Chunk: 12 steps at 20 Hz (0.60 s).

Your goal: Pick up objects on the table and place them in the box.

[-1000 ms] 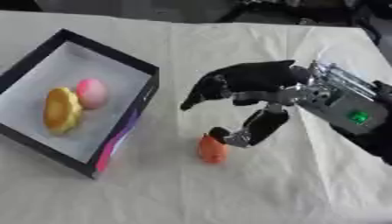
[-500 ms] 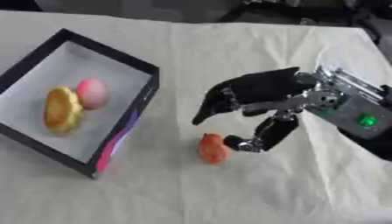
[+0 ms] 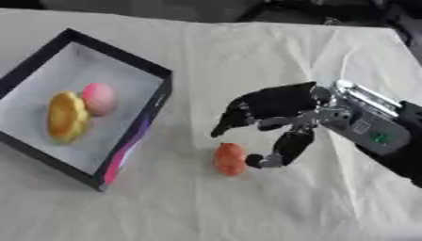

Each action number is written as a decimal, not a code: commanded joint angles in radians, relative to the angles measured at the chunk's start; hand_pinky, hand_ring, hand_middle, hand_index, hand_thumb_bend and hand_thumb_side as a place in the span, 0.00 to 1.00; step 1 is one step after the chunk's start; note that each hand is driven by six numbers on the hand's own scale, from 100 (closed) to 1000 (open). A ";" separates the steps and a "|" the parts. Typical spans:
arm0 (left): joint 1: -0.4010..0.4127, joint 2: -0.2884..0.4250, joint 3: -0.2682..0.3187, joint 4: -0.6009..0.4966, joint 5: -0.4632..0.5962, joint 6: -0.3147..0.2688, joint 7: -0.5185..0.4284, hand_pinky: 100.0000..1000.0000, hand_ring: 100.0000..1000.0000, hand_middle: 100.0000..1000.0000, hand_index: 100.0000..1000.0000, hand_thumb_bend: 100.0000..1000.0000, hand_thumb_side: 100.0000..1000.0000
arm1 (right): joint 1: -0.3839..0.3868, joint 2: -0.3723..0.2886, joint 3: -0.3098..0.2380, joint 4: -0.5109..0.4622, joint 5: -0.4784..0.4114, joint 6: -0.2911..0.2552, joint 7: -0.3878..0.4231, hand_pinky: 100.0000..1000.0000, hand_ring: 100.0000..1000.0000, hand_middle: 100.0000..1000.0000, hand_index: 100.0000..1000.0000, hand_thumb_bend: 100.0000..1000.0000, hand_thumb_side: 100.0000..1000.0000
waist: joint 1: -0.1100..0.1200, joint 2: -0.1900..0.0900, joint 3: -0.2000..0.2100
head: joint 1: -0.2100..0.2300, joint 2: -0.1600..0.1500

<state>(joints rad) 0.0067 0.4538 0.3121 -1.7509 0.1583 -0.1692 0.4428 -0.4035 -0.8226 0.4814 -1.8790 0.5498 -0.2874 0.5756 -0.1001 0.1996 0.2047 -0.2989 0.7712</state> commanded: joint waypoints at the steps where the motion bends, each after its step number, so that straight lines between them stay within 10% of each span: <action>1: -0.009 0.011 0.001 -0.013 0.004 -0.001 -0.005 0.87 0.69 0.76 0.88 0.00 0.73 | -0.001 0.004 -0.008 0.036 0.056 -0.023 -0.025 0.92 0.84 0.75 0.91 0.18 0.06 | 0.009 0.005 0.002 | -0.001 -0.001; 12: -0.008 0.000 -0.001 -0.010 0.005 -0.002 -0.011 0.87 0.70 0.76 0.88 0.00 0.74 | 0.021 0.044 -0.005 0.125 0.145 -0.045 -0.144 0.90 0.77 0.57 0.78 0.17 0.03 | 0.019 0.016 0.008 | -0.004 -0.001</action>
<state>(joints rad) 0.0034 0.4378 0.3063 -1.7506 0.1596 -0.1709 0.4361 -0.3770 -0.7625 0.4814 -1.7535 0.6866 -0.3320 0.4478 -0.0997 0.2117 0.2108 -0.3012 0.7712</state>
